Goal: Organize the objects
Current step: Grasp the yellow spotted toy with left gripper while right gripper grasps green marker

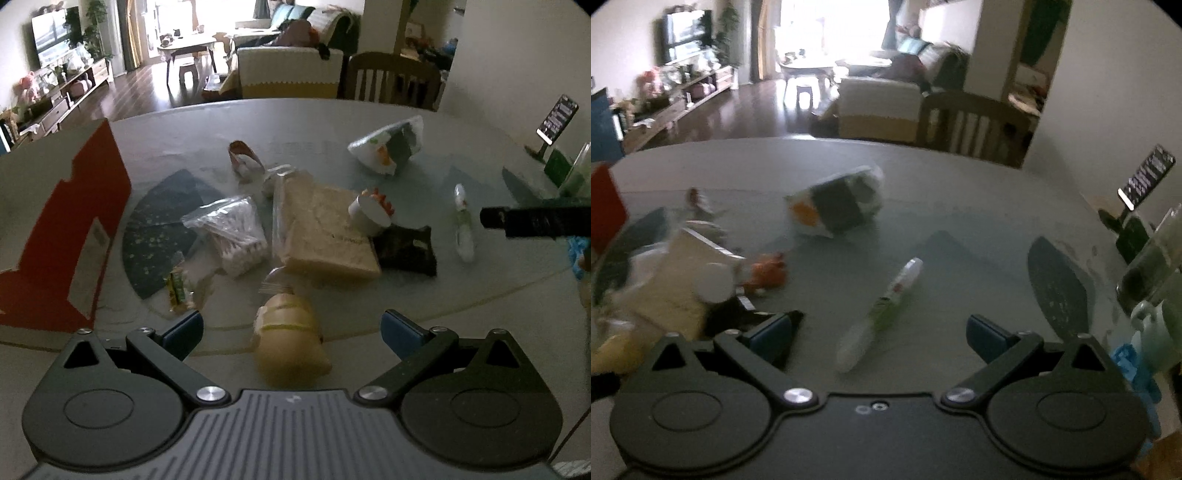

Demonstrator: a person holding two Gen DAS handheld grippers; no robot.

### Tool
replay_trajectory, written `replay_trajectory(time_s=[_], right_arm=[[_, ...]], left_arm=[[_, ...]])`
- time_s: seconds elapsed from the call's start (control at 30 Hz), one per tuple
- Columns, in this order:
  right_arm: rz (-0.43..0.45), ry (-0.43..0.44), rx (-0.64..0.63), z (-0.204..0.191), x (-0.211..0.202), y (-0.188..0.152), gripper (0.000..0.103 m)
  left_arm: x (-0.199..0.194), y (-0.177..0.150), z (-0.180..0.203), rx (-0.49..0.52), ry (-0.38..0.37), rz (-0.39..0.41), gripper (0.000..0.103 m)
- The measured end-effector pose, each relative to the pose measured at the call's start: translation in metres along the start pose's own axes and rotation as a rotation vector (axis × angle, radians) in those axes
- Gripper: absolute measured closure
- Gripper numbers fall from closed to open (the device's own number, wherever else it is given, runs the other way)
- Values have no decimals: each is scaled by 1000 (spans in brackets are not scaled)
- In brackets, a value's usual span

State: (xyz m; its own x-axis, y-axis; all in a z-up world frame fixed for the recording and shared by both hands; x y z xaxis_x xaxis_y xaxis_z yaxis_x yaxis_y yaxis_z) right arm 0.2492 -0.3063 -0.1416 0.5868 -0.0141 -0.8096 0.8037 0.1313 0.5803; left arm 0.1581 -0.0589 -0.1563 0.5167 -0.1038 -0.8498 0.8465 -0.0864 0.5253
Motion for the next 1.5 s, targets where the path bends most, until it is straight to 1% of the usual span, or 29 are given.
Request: replay_trajectory(time_s=[0.13, 0.3, 0.4, 0.57, 0.73, 0.83, 0.9, 0.93, 1.0, 1.13, 1.27, 1.3, 1.37, 1.43, 1.5], right_arm=[[-36, -8, 31, 8, 27, 5, 3], [-79, -1, 56, 9, 51, 5, 3], [-95, 6, 68, 9, 59, 4, 3], [-119, 8, 87, 12, 70, 4, 4], [-138, 4, 90, 12, 77, 3, 4], [-143, 4, 91, 12, 80, 2, 5], [-148, -1, 92, 12, 81, 0, 5], [-150, -8, 92, 12, 82, 0, 5], [-152, -11, 88, 11, 82, -2, 5], [-151, -17, 85, 10, 80, -4, 6], [-159, -15, 90, 9, 78, -5, 8], [-158, -11, 91, 8, 79, -5, 10], [-158, 9, 96, 6, 77, -4, 18], [-151, 37, 98, 3, 74, -1, 43], [-153, 29, 84, 0, 73, 1, 50]], left_arm=[[16, -1, 2, 23, 9, -27, 0], [30, -2, 1, 8, 0, -55, 1], [34, -4, 1, 2, -3, -68, 1], [38, -4, 3, -5, -3, -68, 1], [41, -7, 2, -14, -9, -81, 6], [40, -7, 2, -17, -11, -81, 13], [40, -8, 3, -19, -13, -83, 21], [40, -8, 3, -18, -14, -84, 22], [40, -9, 3, -19, -15, -84, 29], [39, -9, 2, -26, -15, -84, 36], [38, -11, -1, -39, -13, -85, 49], [38, -12, -2, -41, -17, -85, 52], [37, -13, -3, -46, -21, -89, 53], [36, -13, -3, -45, -20, -90, 54], [36, -14, -4, -46, -23, -90, 54]])
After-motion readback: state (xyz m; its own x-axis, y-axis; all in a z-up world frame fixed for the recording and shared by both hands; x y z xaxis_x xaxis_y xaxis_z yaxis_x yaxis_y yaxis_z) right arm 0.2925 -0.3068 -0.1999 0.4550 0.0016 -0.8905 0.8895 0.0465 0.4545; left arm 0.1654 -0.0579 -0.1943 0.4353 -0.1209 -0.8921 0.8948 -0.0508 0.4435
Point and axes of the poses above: each gripper's, at about its wrist camera, not at the fingertips, and x roughly the way its jaws point, z to its right, y to its top, the point moved 8 cm from there along x, roughly the way its jaws point, and after that the axes turned 5 degrees about -z, right-handed, at the moved point
